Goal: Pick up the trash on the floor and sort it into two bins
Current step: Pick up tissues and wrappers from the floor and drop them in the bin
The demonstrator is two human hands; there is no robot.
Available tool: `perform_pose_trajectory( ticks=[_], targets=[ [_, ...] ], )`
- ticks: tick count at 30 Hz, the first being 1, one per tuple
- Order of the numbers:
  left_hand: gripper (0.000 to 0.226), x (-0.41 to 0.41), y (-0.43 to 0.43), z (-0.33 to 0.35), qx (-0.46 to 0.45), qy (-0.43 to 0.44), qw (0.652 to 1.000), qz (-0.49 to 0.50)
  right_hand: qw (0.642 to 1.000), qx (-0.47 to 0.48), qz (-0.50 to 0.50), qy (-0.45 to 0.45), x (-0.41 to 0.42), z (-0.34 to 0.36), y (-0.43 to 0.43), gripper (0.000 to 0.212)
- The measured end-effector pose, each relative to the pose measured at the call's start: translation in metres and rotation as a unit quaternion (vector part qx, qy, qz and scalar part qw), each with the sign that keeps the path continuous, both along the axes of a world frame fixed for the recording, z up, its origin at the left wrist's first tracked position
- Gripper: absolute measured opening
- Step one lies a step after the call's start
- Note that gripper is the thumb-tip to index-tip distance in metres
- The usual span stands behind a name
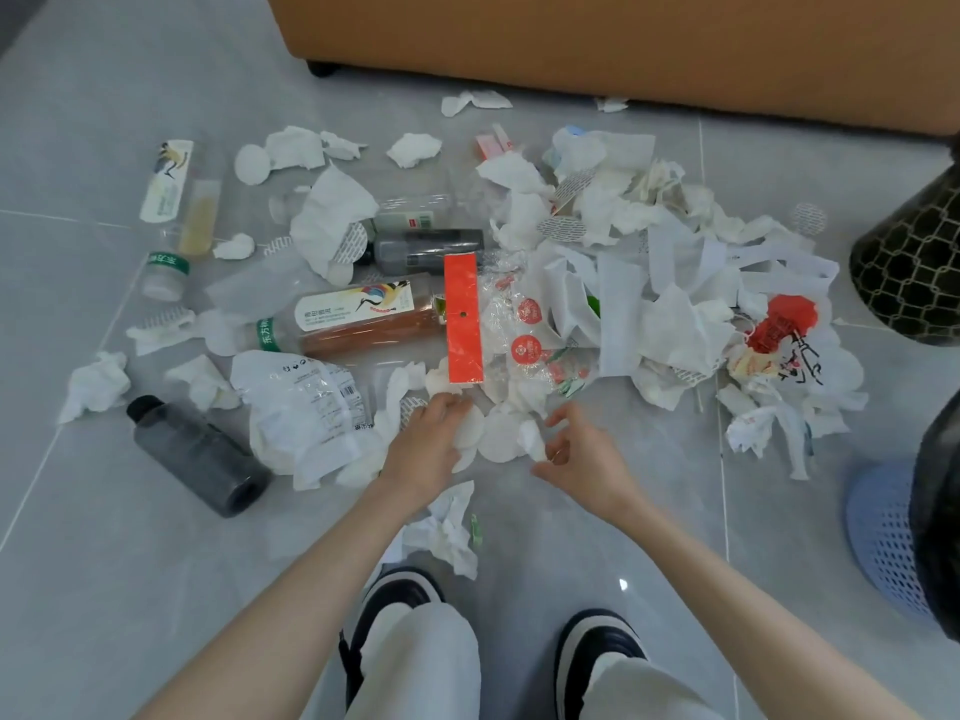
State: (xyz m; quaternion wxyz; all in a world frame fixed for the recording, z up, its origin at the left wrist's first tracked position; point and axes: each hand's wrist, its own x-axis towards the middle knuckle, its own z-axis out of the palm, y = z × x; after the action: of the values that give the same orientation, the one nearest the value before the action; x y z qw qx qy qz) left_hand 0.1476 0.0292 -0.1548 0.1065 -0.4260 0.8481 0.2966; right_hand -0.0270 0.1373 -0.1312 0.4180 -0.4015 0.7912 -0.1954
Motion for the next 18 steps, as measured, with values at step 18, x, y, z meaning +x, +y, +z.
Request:
perform_pose_trajectory(
  ticks=[18],
  targets=[
    [0.050, 0.002, 0.007, -0.002, 0.007, -0.053, 0.999, 0.010, 0.972, -0.028, 0.130, 0.191, 0.026, -0.029, -0.025, 0.034]
  ],
)
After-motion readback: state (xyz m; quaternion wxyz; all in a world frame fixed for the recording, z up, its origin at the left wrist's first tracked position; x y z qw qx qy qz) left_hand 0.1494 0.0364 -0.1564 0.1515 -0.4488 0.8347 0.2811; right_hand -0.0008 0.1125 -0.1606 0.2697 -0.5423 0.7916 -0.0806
